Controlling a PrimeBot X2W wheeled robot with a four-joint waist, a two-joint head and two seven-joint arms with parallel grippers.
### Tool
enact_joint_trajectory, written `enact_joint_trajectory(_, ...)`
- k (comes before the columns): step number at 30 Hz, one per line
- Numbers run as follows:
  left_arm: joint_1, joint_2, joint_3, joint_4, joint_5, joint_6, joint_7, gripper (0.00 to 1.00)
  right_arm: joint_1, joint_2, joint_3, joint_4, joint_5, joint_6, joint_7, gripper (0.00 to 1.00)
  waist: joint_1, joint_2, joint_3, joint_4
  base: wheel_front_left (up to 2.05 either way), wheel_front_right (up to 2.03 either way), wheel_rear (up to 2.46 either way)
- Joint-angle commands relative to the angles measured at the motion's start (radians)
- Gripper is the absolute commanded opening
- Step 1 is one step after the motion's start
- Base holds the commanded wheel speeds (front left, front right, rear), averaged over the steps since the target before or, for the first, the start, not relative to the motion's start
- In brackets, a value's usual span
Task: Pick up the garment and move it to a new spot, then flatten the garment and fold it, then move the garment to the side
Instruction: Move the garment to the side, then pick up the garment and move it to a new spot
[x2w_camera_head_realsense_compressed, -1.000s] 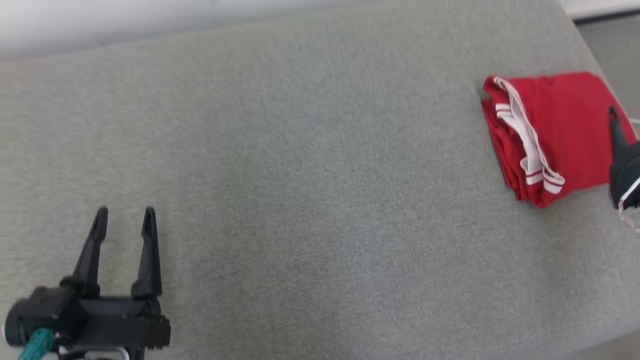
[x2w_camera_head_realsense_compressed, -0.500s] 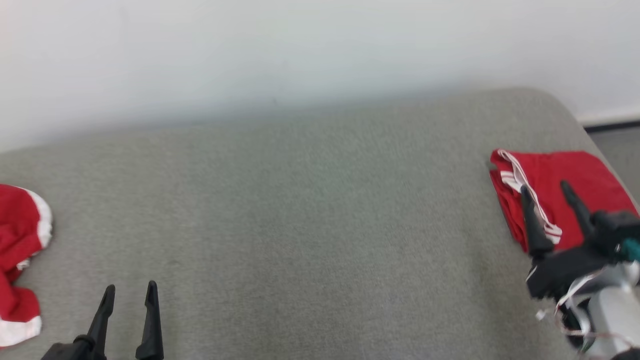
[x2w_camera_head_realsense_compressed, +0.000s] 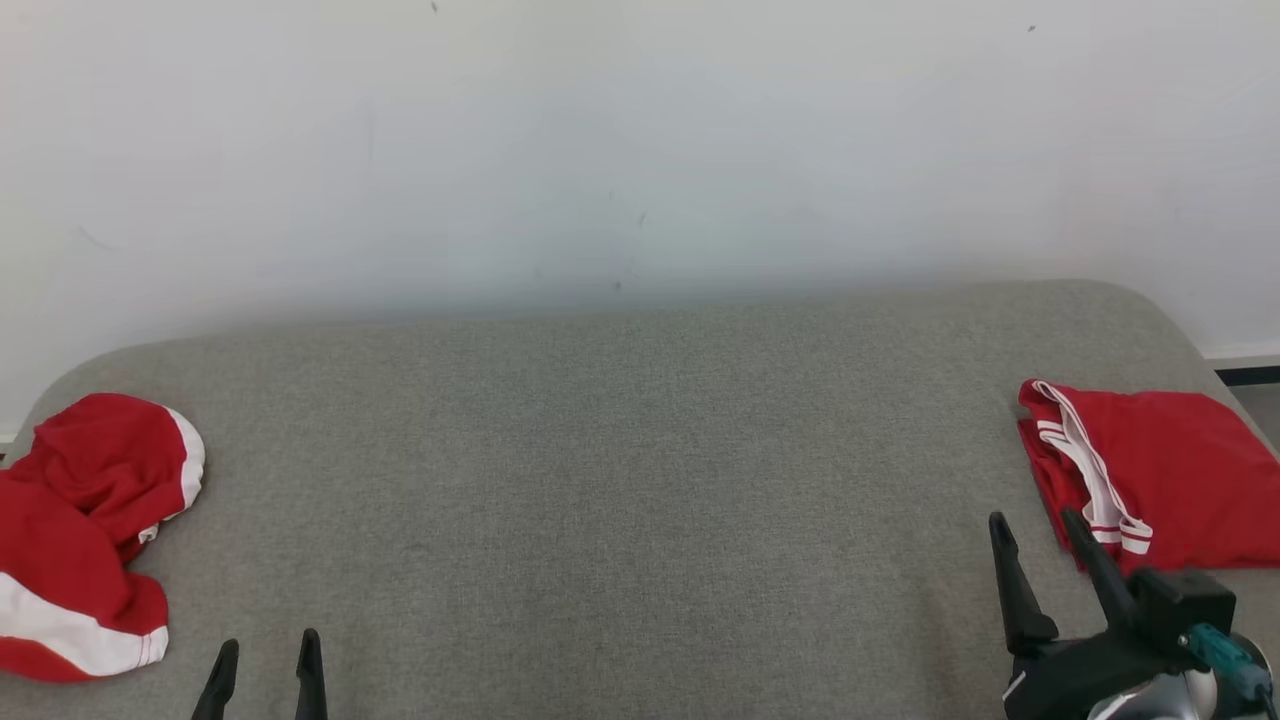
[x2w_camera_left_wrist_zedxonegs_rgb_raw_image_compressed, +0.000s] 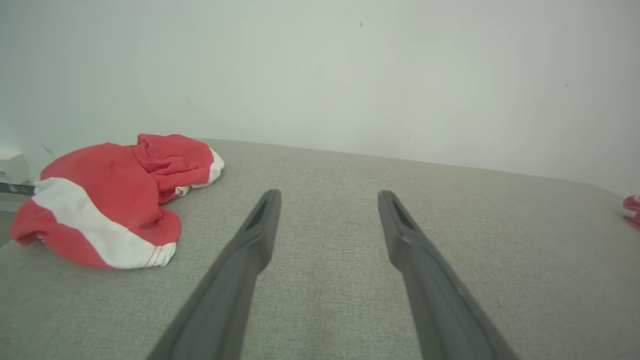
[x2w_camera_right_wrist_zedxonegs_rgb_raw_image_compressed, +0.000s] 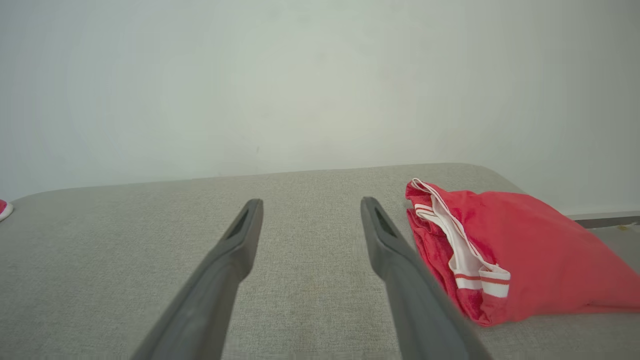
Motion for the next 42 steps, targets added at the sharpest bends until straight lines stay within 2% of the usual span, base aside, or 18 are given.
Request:
enact_joint_trajectory(1, 0.008, -0.006, 0.004, 0.000, 0.005, 0.004, 0.000, 1.00, 0.027, 0.011, -0.016, 0.000, -0.010, -0.003, -0.007, 1.00, 0.0002, 0.0002, -0.003, 0.003, 0.00, 0.00, 0.00)
enact_joint_trajectory(18, -0.016, -0.013, 0.009, 0.005, 0.009, 0.002, 0.000, 1.00, 0.066, 0.041, -0.058, -0.010, -0.056, -0.003, -0.013, 1.00, 0.0002, 0.0002, -0.001, -0.008, 0.00, 0.00, 0.00)
enact_joint_trajectory(31, -0.042, -0.016, -0.006, 0.009, 0.011, 0.001, 0.000, 1.00, 0.075, 0.058, -0.062, -0.022, -0.070, -0.003, -0.007, 1.00, 0.0002, 0.0002, 0.005, 0.017, 0.00, 0.00, 0.00)
enact_joint_trajectory(37, -0.052, -0.016, -0.016, 0.012, 0.013, 0.004, 0.000, 1.00, 0.083, 0.056, -0.069, -0.023, -0.070, -0.003, -0.013, 1.00, 0.0002, 0.0002, 0.005, 0.092, 0.00, 0.00, 0.00)
enact_joint_trajectory(41, -0.053, -0.015, -0.021, 0.014, 0.018, 0.004, 0.000, 1.00, 0.087, 0.064, -0.072, -0.023, -0.073, -0.003, -0.016, 1.00, 0.0002, 0.0002, 0.004, 0.178, 0.00, 0.00, 0.00)
enact_joint_trajectory(42, -0.050, -0.010, -0.019, 0.015, 0.020, 0.003, 0.000, 1.00, 0.089, 0.070, -0.070, -0.020, -0.073, -0.003, -0.019, 1.00, 0.0002, 0.0002, 0.003, 0.226, 0.00, 0.00, 0.00)
